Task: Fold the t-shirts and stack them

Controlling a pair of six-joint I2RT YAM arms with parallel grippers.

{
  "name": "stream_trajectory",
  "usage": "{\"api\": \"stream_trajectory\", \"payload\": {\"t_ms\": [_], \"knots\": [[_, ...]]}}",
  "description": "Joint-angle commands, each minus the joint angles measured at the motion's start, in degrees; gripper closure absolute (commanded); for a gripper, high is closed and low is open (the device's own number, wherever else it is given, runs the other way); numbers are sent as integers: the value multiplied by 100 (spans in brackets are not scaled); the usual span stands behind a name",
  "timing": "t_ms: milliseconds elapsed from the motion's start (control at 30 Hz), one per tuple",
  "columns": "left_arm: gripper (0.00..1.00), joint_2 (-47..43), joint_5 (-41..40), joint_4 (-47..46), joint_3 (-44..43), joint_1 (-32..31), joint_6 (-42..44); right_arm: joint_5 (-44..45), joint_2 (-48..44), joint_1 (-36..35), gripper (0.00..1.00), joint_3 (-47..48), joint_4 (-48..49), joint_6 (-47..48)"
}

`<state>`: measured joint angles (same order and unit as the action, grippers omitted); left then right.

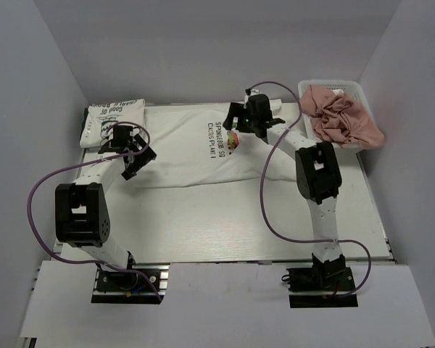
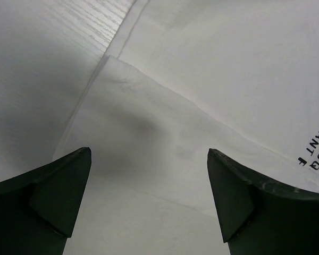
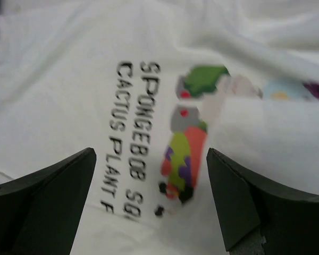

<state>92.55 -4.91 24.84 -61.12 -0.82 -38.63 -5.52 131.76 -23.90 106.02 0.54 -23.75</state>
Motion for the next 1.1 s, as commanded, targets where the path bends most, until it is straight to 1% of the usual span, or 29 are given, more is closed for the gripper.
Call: {"api": "stream_trajectory", "payload": {"t_ms": [0,33,67,100,167,233,300,367,467,600,667,700,733,767,800,833,867,900,933,967,1000,1033,1067], "knots": [[0,-247,375,-260,-207,3,110,907,-1151,122,10,-1046,-124,212],[0,-168,437,-347,-207,3,110,1025,-1318,122,10,-1622,-141,265],[0,-115,508,-348,-259,3,110,1166,-1468,131,10,-1819,-194,309],[0,-115,630,-444,-260,3,110,1515,-1922,166,10,-2004,-420,275],[0,95,788,-629,-260,3,163,1693,-2328,254,10,-2749,-528,152],[0,236,894,-804,-208,3,163,1948,-2698,385,10,-3251,-695,29],[0,473,1035,-919,-207,3,163,1932,-2822,500,10,-3666,-739,-86],[0,649,1088,-1025,-155,3,163,1687,-2867,728,10,-4017,-730,-130],[0,948,1088,-938,-154,3,163,1317,-2779,1018,10,-4290,-678,-148],[0,1019,948,-788,47,3,163,922,-2805,1203,10,-4676,-590,-322],[0,766,886,-788,328,3,163,406,-2963,1309,10,-5002,-563,-385],[0,660,886,-788,529,3,102,333,-3024,1326,10,-5421,-563,-611],[0,528,886,-788,644,3,49,263,-3112,1327,10,-5599,-572,-674],[0,388,825,-788,767,3,49,157,-3435,1344,10,-5757,-685,-832],[0,73,772,-788,890,3,-21,165,-3560,1362,10,-6229,-808,-894],[0,-113,633,-692,1161,-49,-74,209,-3700,1362,10,-6381,-888,-1077],[0,-280,562,-474,1268,-50,-74,357,-4241,1362,10,-6540,-1123,-1158],[0,-464,491,-358,1531,-50,-74,376,-4438,1414,10,-7028,-1213,-1219],[0,-866,325,-253,1681,-50,-205,428,-4806,1414,10,-7173,-1327,-1333],[0,-1088,324,-52,1848,-50,-206,516,-5227,1432,10,-7409,-1711,-1395],[0,-1299,202,81,2172,-50,-302,508,-5396,1432,10,-7637,-1863,-1422],[0,-1736,122,230,2323,-50,-399,517,-5807,1432,10,-7727,-2116,-1518],[0,-1958,61,388,2446,-50,-539,525,-6185,1432,10,-7858,-2441,-1588]]}}
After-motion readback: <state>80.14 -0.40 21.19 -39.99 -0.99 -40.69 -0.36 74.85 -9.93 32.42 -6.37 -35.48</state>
